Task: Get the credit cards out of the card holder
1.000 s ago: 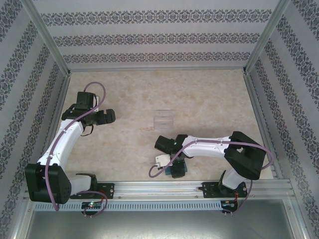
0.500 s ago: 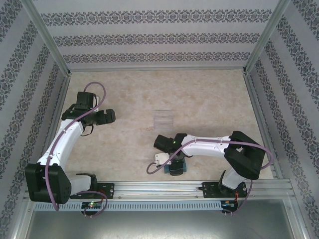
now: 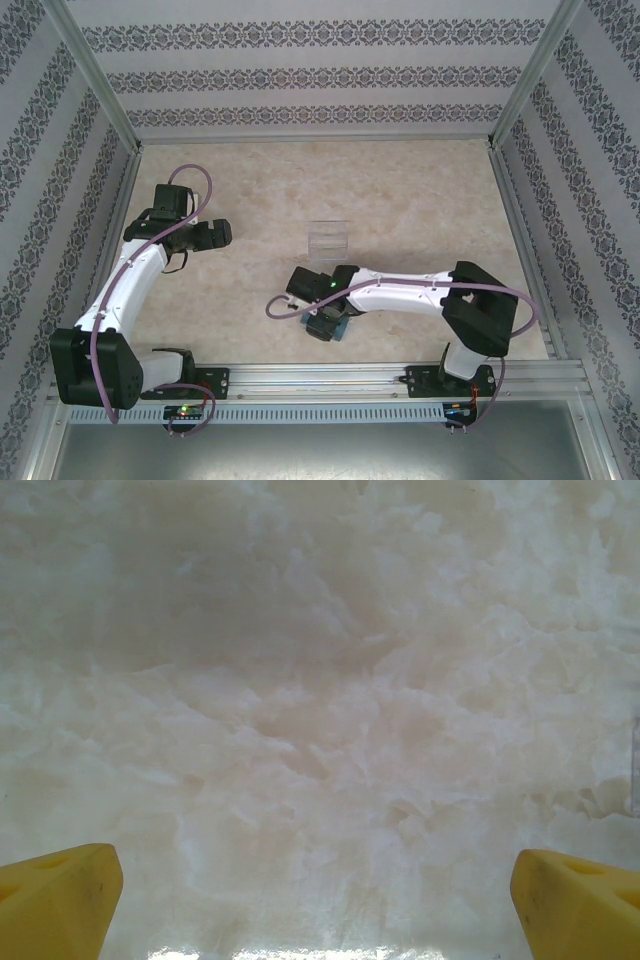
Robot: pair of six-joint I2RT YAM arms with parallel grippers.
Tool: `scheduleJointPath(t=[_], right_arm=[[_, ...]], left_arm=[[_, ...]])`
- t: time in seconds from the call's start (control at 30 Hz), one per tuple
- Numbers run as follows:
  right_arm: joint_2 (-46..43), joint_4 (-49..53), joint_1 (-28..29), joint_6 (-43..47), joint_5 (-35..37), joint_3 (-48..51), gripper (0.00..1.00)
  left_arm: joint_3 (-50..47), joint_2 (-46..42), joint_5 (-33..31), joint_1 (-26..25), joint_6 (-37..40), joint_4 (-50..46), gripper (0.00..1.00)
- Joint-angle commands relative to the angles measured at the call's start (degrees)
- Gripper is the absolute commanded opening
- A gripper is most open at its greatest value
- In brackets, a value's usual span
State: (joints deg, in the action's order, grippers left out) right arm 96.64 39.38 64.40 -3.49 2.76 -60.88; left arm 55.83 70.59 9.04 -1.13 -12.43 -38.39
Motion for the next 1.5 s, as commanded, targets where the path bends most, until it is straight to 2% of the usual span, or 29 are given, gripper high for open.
scheduleJointPath(t=[0.0, 0.23, 0.33, 0.57, 0.77, 1.2, 1.3, 1.47], right_arm=[[1.48, 0.97, 1.11, -16.93, 3.42, -2.38, 0.55], [4.62, 6.44, 2.50, -36.67, 6.27, -6.05, 0.52], [4.61, 5.50, 2.99, -43.22, 6.47, -6.02, 0.52], [5.34, 3.96, 3.36, -52.64, 7.38, -4.99, 0.51], [7.78, 6.56, 3.36, -61.14, 8.77, -7.41, 0.56], [13.48, 6.87, 1.57, -67.70, 10.29, -12.68, 0.60], [13.16, 7.08, 0.92, -67.62, 10.73, -12.65, 0.64], [11.15, 7.66, 0.54, -67.14, 10.97, -12.34, 0.77]], left_arm=[[0.08, 0.69, 0.84, -0.43, 0.13, -1.86, 1.00], [0.29, 1.07, 1.15, -0.45, 0.08, -1.93, 1.00], [0.30, 0.97, 1.02, -0.44, 0.12, -1.95, 1.00], [0.30, 0.58, 1.26, -0.46, 0.04, -1.94, 1.00], [0.33, 0.58, 1.79, -0.45, -0.30, -1.85, 1.00], [0.82, 0.56, 0.48, -0.41, -0.41, -2.63, 1.00], [0.63, 0.42, 0.74, -0.46, -0.45, -2.82, 1.00], [0.81, 1.06, 2.69, -0.70, -0.66, -2.99, 1.00]])
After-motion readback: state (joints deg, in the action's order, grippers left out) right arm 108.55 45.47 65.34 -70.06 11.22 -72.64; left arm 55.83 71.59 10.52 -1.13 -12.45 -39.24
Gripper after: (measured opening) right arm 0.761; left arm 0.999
